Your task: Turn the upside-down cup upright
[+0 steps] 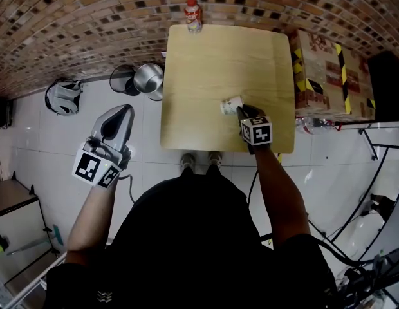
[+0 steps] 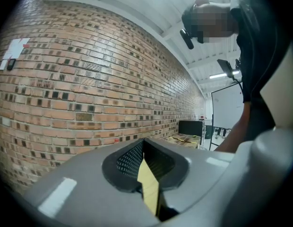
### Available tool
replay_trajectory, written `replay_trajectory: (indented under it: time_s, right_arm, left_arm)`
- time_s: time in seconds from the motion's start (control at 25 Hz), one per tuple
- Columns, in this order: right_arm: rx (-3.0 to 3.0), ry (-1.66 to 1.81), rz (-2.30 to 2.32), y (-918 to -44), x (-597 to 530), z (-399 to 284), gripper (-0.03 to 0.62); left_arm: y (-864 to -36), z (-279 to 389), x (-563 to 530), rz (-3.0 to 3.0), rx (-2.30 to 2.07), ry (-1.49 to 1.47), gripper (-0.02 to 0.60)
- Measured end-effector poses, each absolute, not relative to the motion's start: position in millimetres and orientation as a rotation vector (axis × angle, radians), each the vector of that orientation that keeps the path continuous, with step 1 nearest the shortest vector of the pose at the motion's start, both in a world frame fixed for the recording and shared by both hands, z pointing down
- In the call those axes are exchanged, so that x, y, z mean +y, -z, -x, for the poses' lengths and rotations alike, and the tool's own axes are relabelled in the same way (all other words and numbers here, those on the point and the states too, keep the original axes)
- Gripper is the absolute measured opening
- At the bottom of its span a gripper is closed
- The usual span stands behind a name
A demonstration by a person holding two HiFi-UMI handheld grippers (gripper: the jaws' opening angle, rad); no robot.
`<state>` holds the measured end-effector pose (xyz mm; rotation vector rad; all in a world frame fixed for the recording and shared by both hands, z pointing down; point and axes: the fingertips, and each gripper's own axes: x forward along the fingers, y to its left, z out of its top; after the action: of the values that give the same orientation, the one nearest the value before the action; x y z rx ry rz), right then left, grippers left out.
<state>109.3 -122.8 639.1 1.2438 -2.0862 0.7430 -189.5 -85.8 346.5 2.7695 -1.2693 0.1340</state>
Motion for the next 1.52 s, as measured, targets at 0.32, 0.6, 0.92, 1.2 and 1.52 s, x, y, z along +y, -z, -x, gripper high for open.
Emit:
replay_trajectory:
  time_s: [0.32,0.6,0.92,1.2,1.52]
  right_arm:
    - [-1.902,-0.355,-1.112,-620,-102,-106,0.015]
    - [-1.834,-0.409,-0.974,-623,-74,-94,0.015]
    - [-1.859,-0.474,-0.882,-629,-63,-73,0.052]
    - [-1.962,-0.407,-0.993,-595,-62,-62,0.041]
    - [-2.171,-0.8,-1.505,-549,-88,-117,0.002]
  left_arm:
    - [-352,168,-87,-2.815,-1.178,-0.105,0.002]
    - [-355,164,-85,-2.827,-1.139,-0.067,0.002]
    - [-353,173,-83,-2.823,-1.152,-0.029,0.002]
    - [-359,177,-82,-2.821,-1.131,-0.016,0.002]
    - [-390,139,-83,-2.844,-0.973,-0.069,0.002]
